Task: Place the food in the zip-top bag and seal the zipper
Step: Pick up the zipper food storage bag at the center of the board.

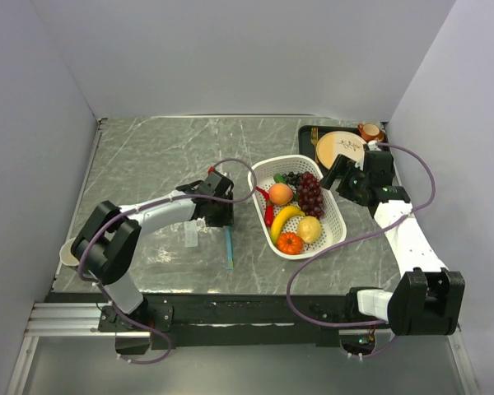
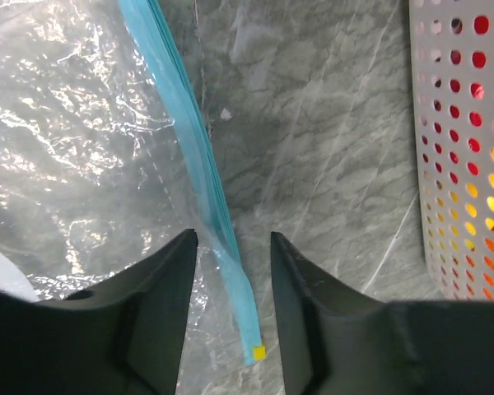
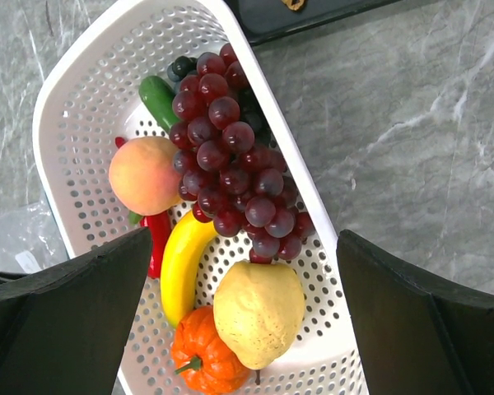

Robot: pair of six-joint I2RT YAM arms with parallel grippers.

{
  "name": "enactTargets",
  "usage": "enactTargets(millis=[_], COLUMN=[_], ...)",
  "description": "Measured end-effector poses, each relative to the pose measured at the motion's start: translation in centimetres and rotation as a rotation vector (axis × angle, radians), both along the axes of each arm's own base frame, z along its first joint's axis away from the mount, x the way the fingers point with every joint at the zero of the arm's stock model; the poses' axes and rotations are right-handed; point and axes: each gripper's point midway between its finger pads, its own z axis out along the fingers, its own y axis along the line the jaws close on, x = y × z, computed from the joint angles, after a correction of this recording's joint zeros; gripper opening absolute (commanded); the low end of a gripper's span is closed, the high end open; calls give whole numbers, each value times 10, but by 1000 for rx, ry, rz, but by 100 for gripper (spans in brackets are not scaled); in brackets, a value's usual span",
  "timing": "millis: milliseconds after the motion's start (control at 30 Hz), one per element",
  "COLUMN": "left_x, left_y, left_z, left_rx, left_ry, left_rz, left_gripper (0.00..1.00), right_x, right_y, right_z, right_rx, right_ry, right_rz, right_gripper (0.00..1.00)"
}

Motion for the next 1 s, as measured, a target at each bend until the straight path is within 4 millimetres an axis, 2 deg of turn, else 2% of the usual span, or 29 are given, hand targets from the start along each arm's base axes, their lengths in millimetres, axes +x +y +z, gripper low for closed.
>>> enactTargets(millis=[33, 333, 467, 767, 1000], left_x=[1, 12, 11, 6, 6], left_y=[-1, -9, -8, -4, -5], left_z=[-1, 5, -3, -5, -6], left_rx=[1, -9, 4, 20, 17], left_ry=[2, -17, 1, 19, 22], left_rz=[0, 2, 1, -1, -5], left_gripper=[37, 36, 35, 35, 21], right_x=[0, -3, -4, -4, -4], right_y=[0, 2, 2, 2, 3], right_z=[0, -2, -2, -3, -3], right_rx=[-2, 0, -2, -2, -1], right_ry=[0, 10, 11, 15, 16], right_rz=[3, 22, 24, 25, 26], right_gripper=[100, 100, 100, 100, 100])
